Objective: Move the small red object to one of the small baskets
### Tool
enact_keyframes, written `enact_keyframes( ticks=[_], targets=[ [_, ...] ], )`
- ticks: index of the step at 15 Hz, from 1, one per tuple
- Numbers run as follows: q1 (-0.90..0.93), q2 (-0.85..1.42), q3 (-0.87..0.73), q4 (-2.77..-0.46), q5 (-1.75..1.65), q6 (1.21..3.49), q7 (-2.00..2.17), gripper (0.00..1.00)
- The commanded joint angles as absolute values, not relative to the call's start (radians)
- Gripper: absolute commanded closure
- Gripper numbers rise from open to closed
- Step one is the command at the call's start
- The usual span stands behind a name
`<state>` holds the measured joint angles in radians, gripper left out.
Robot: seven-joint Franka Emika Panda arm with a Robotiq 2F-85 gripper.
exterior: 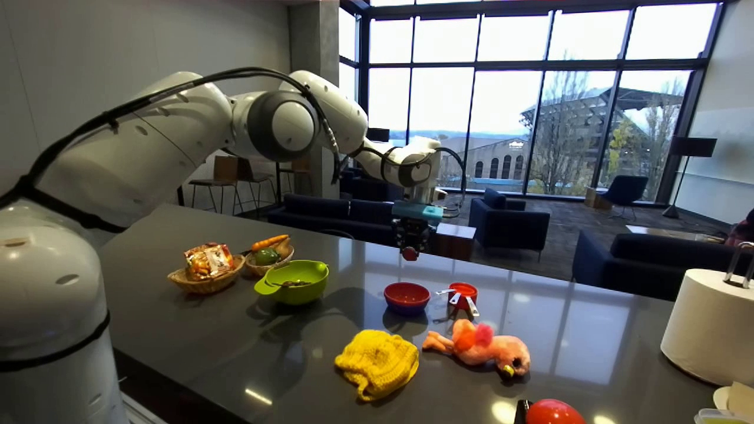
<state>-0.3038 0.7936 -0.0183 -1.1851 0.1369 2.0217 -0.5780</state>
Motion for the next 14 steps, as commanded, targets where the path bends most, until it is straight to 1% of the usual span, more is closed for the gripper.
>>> enact_keyframes(
  ticks=[1, 8, 14],
  targets=[
    [-0.266, 0.605, -0.03, -1.394, 0.116, 2.045, -0.543, 0.75],
    [-0.18, 0.351, -0.008, -1.712, 0.049, 2.103, -0.499, 0.75],
    [-0.097, 0.217, 0.013, -1.922, -0.006, 2.174, -0.472, 0.75]
  ],
)
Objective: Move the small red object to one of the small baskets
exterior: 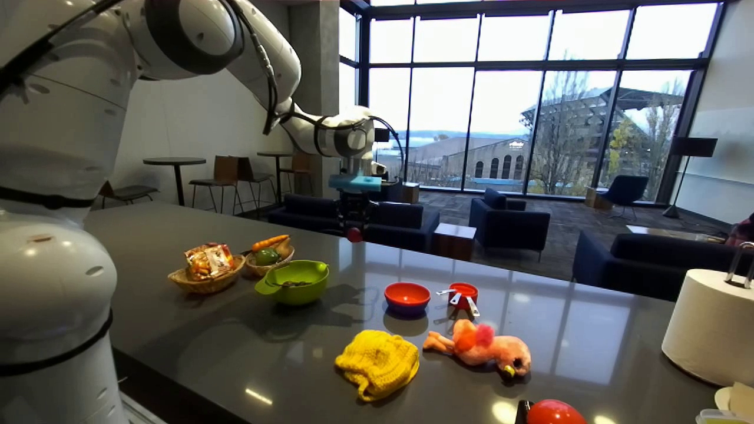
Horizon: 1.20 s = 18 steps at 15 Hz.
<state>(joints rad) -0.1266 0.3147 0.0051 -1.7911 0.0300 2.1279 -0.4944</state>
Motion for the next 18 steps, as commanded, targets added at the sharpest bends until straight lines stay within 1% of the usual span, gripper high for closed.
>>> enact_keyframes(
  ticks=[1, 7, 13, 14, 15, 16, 18],
  targets=[
    [-0.087, 0.205, 0.018, -1.942, -0.012, 2.18, -0.473, 0.75],
    [-0.034, 0.155, 0.046, -2.019, -0.029, 2.161, -0.5, 0.75],
    [-0.023, 0.081, 0.05, -2.127, -0.023, 2.18, -0.533, 0.75],
    [-0.03, 0.06, 0.046, -2.157, -0.012, 2.198, -0.553, 0.25],
    [-0.034, 0.045, 0.041, -2.178, -0.008, 2.219, -0.564, 0.23],
    [-0.038, 0.032, 0.033, -2.199, -0.014, 2.251, -0.569, 0.19],
    [-0.048, 0.022, 0.014, -2.217, -0.002, 2.302, -0.585, 0.07]
  ],
)
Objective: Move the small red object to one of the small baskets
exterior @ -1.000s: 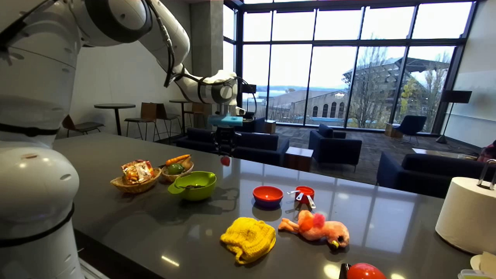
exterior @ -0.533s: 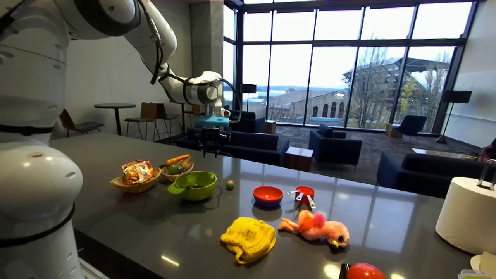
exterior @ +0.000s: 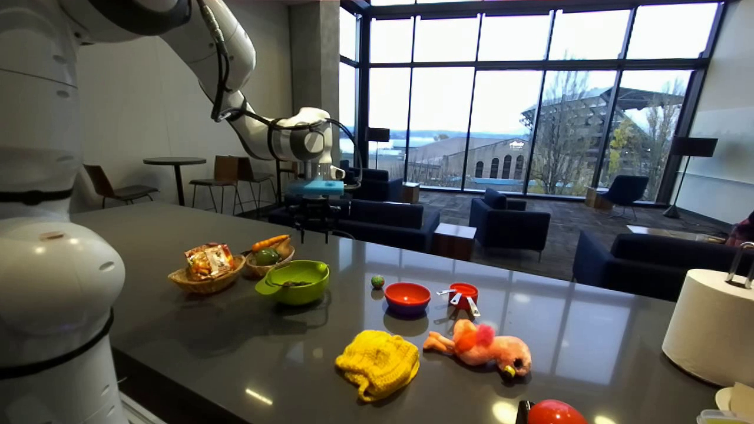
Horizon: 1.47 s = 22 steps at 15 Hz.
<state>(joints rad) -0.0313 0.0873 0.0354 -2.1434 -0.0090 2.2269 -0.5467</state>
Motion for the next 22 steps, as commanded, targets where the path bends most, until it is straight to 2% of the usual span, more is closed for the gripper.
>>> enact_keyframes(
  ticks=[1, 5, 9, 16, 22],
  targets=[
    [-0.053, 0.021, 0.004, -2.216, 0.001, 2.326, -0.596, 0.02],
    [-0.078, 0.083, -0.033, -2.147, -0.004, 2.405, -0.624, 0.0],
    [-0.105, 0.221, -0.046, -1.98, 0.01, 2.44, -0.627, 0.0],
    [-0.167, 0.546, -0.025, -1.552, 0.0, 2.356, -0.609, 0.0],
    [-0.202, 0.753, -0.007, -1.237, 0.009, 2.177, -0.583, 0.0]
  ],
)
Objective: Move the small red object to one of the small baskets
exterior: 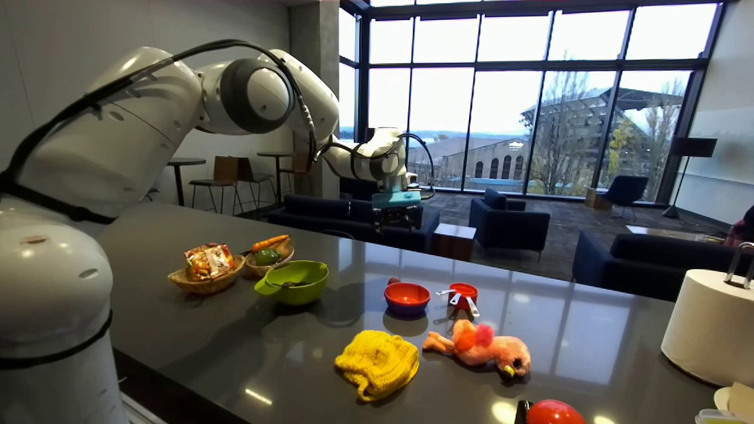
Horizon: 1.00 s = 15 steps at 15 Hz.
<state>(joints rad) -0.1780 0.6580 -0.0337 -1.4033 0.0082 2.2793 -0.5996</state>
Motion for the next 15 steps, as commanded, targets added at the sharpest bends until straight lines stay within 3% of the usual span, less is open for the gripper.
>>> enact_keyframes(
  ticks=[1, 15],
  targets=[
    [-0.206, 0.773, -0.001, -1.206, 0.014, 2.15, -0.582, 0.0],
    [-0.233, 0.958, 0.032, -1.01, -0.005, 2.119, -0.707, 0.0]
  ],
)
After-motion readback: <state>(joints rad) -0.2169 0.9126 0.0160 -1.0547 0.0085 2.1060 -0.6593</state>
